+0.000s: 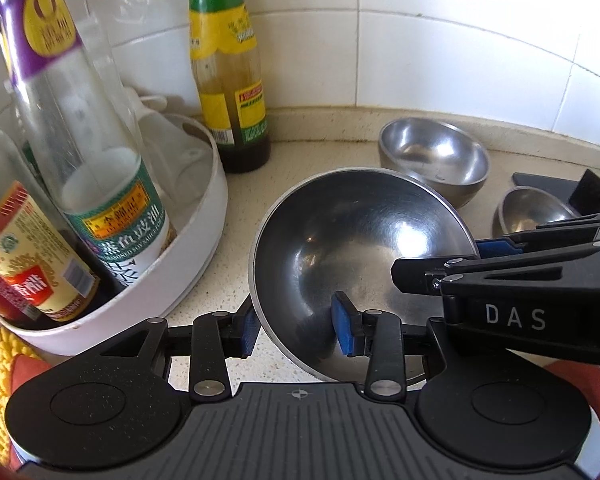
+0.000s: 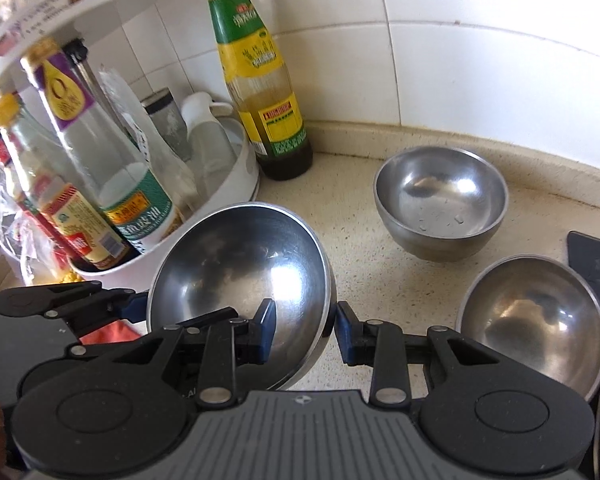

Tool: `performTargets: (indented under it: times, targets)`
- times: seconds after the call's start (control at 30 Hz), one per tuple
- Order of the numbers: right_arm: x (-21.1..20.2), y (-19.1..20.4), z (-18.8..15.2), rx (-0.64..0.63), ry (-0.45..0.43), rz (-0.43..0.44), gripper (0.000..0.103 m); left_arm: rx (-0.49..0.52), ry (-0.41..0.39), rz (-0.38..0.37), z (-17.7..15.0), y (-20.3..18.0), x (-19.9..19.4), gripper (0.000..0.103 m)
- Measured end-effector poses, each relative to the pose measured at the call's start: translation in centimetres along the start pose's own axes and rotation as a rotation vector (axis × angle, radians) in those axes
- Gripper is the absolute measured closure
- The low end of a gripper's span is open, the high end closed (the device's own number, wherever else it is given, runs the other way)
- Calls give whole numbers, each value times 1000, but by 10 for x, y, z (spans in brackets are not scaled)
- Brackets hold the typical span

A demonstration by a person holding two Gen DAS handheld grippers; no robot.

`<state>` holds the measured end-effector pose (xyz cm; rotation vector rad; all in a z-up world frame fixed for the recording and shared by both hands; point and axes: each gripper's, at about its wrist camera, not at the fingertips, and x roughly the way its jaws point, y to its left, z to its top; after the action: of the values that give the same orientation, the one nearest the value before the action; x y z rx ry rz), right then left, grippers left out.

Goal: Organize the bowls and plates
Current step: 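Lift the steel bowl with the left gripper and carry it over the plates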

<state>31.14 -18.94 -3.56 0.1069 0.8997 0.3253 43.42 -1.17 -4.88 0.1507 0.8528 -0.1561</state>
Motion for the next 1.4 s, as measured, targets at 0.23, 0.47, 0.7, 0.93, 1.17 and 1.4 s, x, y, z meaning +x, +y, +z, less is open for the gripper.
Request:
performTargets:
  times: [0.23,0.47,0.7,0.93,1.17,1.4]
  targets:
    - [-32,4,-12,2,-47,5,69,23,-43,1,-6,-13,-30,55]
    - [-67,6,-31,2,-74,7,69,48,-73,5,-19,-27,-61,54]
    - [-105,6,-58,7,-89,2,69,67,-99,0,-39,-49,-92,51]
    - [-138,14,-90,23,-103,-18,69,96,-108,-28,-63,-62,-117,49]
    - [-167,25,-119,90,-135,-67,69,161,-119,-83,-86,-70,-140,48]
    - [-179,40,-153,145,-109,-103,69,186,-78,-141,-114,-71,-154,48]
